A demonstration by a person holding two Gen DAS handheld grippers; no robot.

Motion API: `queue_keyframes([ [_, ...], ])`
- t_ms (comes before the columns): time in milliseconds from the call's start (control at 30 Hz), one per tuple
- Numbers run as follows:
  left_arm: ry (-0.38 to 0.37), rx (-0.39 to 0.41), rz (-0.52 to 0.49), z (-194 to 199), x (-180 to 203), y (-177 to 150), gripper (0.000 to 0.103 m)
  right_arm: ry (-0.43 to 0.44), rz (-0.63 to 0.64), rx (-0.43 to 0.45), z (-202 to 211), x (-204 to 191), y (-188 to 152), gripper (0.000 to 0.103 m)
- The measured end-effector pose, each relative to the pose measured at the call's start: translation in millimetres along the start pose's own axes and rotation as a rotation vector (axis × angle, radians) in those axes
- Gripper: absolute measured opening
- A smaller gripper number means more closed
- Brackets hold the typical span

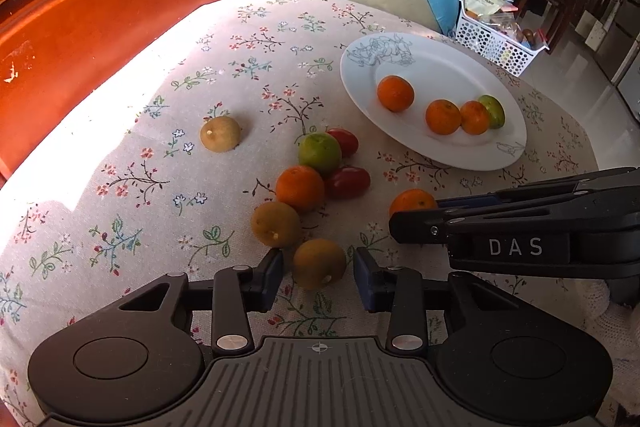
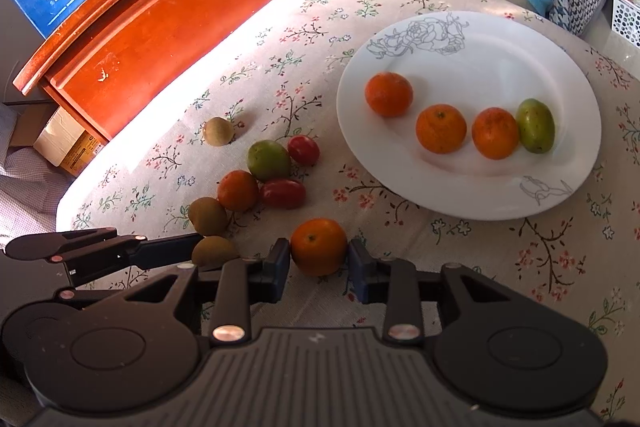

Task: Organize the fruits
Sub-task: 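Grasp a brown kiwi with the left gripper while the right gripper grasps a tangerine, then carry the held kiwi and tangerine over the white plate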

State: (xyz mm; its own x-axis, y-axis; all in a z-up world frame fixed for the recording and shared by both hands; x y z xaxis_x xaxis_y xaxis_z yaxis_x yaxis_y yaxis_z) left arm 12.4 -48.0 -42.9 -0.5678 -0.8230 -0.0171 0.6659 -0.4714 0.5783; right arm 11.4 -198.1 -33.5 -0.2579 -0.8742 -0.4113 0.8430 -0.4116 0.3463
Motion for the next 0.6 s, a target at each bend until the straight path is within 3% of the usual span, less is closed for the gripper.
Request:
queue_keyframes([
  [100,-0.017,0.004,0.015,0.8,-0.9,0.0,0.026,-0.001,0.007,0.001,0.2,-0.4,0.1,0.032],
  [600,-0.020,0.079,0.009,23.3,7.9,19.0,0.025,0.042,-0.009,0.045,21.6,-2.3,13.6,0.031],
])
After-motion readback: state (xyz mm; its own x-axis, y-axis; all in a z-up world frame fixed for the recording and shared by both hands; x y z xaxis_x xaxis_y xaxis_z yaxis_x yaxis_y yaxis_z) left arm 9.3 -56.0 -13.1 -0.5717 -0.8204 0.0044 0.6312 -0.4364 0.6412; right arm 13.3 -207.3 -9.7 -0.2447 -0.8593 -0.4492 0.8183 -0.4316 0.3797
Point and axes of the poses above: each gripper's, at about its wrist camera, not at the fingertips, and z roughly against the way its jaws point, x to its right, y to its top, the point moved 4 cm from there along -z, roughly the way its jaws point, and after that the axes turned 14 degrees about -z, right-handed, at the moved point
